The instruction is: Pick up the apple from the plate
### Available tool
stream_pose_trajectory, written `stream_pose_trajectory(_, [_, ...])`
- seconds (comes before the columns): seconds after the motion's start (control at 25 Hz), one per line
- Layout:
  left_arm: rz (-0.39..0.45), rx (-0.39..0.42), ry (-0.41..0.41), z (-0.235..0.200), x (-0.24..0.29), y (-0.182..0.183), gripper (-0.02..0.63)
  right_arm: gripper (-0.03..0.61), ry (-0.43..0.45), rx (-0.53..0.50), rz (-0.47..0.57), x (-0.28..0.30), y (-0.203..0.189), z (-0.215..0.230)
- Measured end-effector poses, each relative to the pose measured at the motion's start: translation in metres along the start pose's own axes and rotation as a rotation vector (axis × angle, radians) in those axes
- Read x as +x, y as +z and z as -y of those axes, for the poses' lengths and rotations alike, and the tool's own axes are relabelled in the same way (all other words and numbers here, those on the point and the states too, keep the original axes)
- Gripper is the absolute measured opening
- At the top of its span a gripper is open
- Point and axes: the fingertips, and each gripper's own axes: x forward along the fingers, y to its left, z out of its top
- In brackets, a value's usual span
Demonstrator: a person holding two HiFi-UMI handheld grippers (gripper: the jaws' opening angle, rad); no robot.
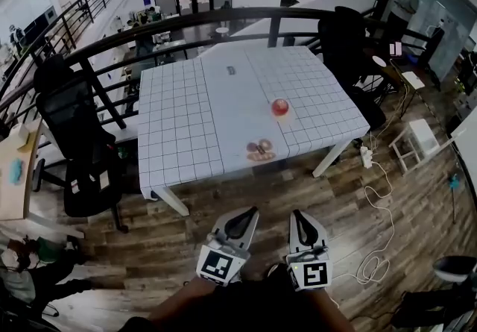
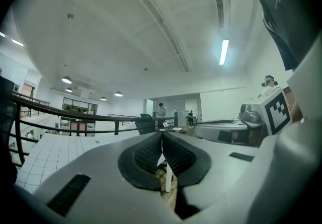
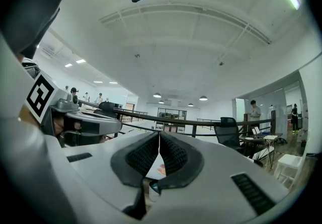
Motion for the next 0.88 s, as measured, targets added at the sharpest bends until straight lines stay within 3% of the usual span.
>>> stream_pose_trajectory(0.32, [-0.052, -0.004, 0.019, -0.020, 0.009, -0.020, 0.023, 0.024, 0.012, 0.018, -0.015, 0.019, -0.011, 0.002])
stream_pose_trajectory(0.76, [-0.101, 0.001, 0.049, -0.026, 0.085, -0.037, 0.023, 0.023, 0.025, 0.023, 0.018, 0.058, -0.019, 0.066])
stream_pose_trajectory(0.88, [-0.108, 0.009, 0.046, -0.023, 0.112, -0.039, 0.023, 0.024, 0.018, 0.068, 0.044, 0.071, -0.018, 0.089])
